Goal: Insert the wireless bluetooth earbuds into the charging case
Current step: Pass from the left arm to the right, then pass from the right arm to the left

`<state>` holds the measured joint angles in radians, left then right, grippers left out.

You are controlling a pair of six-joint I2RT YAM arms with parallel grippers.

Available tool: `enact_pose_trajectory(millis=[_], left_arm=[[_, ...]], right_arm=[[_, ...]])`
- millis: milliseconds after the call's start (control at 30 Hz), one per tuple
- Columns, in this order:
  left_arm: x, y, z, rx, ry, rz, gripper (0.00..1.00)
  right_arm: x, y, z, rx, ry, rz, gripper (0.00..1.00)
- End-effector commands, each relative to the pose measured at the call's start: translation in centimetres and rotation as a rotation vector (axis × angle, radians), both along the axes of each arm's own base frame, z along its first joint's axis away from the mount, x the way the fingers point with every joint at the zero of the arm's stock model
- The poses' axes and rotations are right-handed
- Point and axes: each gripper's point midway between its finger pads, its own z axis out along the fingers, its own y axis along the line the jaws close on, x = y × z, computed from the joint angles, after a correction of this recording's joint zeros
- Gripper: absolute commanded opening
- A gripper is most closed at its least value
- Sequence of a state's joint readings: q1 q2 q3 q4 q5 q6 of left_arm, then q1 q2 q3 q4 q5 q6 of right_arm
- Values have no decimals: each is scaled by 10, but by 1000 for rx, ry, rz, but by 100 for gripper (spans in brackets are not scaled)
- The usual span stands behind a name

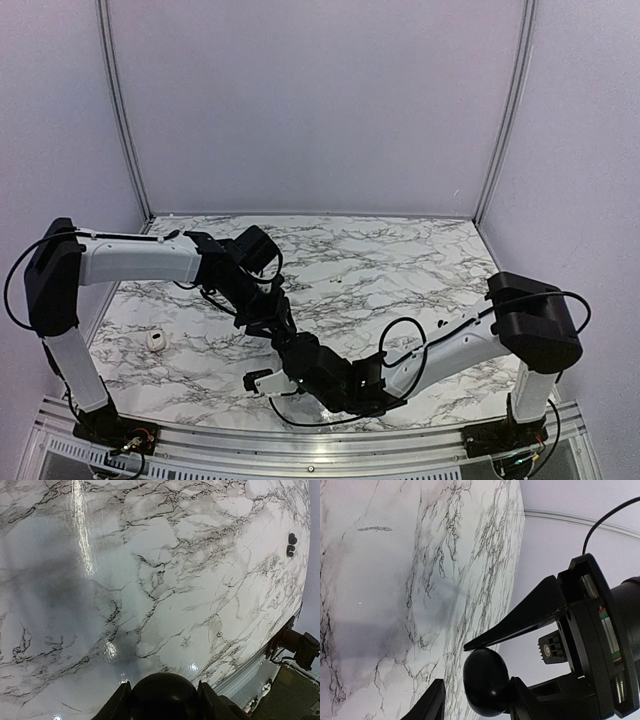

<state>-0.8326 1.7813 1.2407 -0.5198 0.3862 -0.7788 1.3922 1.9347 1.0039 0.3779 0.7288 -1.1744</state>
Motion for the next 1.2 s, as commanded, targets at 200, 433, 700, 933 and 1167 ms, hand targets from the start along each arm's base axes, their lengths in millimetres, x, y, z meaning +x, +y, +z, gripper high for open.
enact_pose_trajectory(millis=[200, 433, 700, 933, 1167], left_arm=[[-7, -3, 26, -2, -45, -24, 53], [1, -3, 40, -16, -90, -17, 71], [59, 45, 98, -73, -254, 155, 99], [99, 91, 203, -104, -747, 271, 99], [69, 129, 270, -284, -1198, 299, 99]], right_arm=[[22, -4, 7, 7, -33, -79, 24], [19, -8, 30, 90, -31, -58, 13], [16, -23, 78, 319, 77, -18, 13], [-4, -36, 146, 675, 378, 128, 14], [0, -78, 228, 999, 610, 248, 17]])
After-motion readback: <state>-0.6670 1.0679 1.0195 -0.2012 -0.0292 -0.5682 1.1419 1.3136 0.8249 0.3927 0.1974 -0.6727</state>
